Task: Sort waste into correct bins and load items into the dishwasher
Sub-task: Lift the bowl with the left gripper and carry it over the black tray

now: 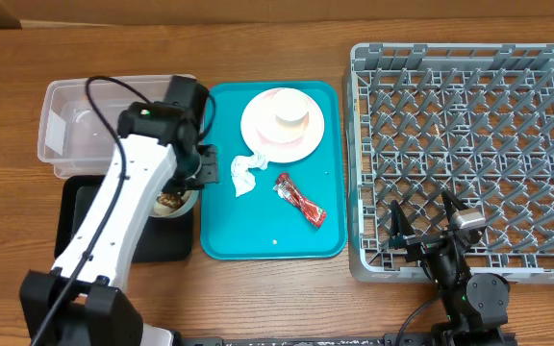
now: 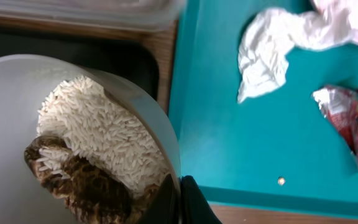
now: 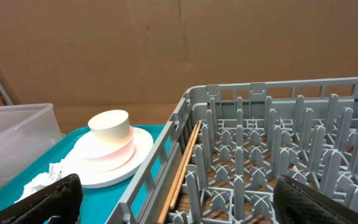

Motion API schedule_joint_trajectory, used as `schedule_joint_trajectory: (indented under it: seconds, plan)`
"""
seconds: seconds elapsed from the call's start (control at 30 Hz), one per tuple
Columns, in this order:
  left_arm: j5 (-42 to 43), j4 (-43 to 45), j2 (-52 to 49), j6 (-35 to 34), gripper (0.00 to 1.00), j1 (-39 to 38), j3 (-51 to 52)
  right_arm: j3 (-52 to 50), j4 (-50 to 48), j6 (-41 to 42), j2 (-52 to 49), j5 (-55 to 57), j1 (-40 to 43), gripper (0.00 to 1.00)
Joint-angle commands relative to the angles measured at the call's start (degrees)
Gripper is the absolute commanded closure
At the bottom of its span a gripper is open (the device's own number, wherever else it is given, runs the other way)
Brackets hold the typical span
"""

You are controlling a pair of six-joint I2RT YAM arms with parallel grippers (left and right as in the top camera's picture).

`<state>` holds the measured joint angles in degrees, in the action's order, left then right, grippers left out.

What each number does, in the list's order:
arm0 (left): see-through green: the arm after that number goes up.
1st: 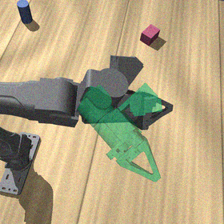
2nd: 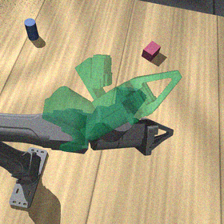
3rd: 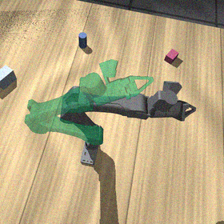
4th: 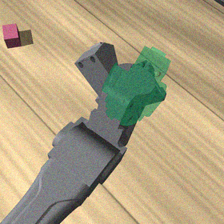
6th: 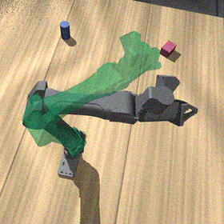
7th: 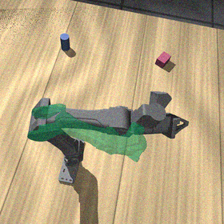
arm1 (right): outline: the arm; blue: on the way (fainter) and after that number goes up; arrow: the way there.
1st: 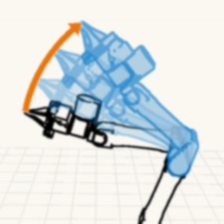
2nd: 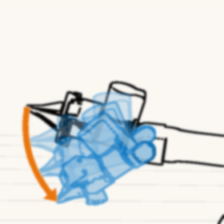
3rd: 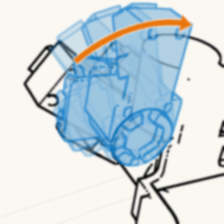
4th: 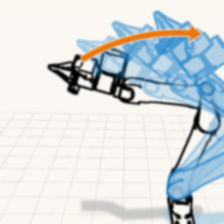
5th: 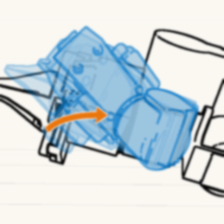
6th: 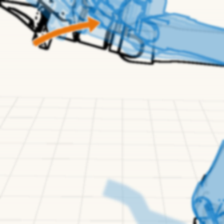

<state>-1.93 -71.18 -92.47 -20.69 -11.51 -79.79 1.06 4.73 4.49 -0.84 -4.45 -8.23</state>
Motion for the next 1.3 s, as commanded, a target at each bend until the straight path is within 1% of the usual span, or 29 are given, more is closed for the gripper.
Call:
schedule_joint_trajectory:
  seconds: [0.0, 0.13, 0.37, 0.43, 0.67, 0.77, 0.8, 0.93, 1.0, 1.27]
  plan:
    - [3.43, 1.64, 4.28, 2.54, 0.96, 4.31, 3.04, -0.61, -0.31, 0.26, 0.66, 0.37, 0.44, 0.00]
    - [7.67, 5.07, 7.45, 4.31, 0.96, 9.94, 7.67, -0.61, -0.31, 0.26, 0.66, 0.37, 0.44, 0.00]
    - [19.52, 10.64, 13.73, 8.81, 0.96, 22.14, 16.20, -0.61, -0.31, 0.26, 0.66, 0.37, 0.44, 0.00]
    - [23.85, 12.22, 15.08, 10.56, 0.96, 25.97, 18.56, -0.61, -0.31, 0.26, 0.66, 0.37, 0.44, 0.00]
    - [43.76, 18.36, 16.83, 16.65, 0.96, 41.94, 26.49, -0.61, -0.31, 0.26, 0.66, 0.37, 0.44, 0.00]
    - [49.68, 19.06, 16.83, 19.21, 0.96, 47.76, 28.87, -0.61, -0.31, 0.26, 0.66, 0.37, 0.44, 0.00]
    - [53.11, 19.32, 16.83, 20.87, 0.96, 50.82, 29.97, -0.61, -0.31, 0.26, 0.66, 0.37, 0.44, 0.00]
    - [60.15, 21.29, 16.83, 23.21, 0.96, 55.60, 31.89, -0.61, -0.31, 0.26, 0.66, 0.37, 0.44, 0.00]
    - [61.77, 21.81, 16.83, 23.32, 0.96, 57.33, 32.22, -0.61, -0.31, 0.26, 0.66, 0.37, 0.44, 0.00]
    - [67.12, 26.47, 16.83, 23.10, 0.96, 58.82, 32.39, -0.61, -0.31, 0.26, 0.66, 0.37, 0.44, 0.00]
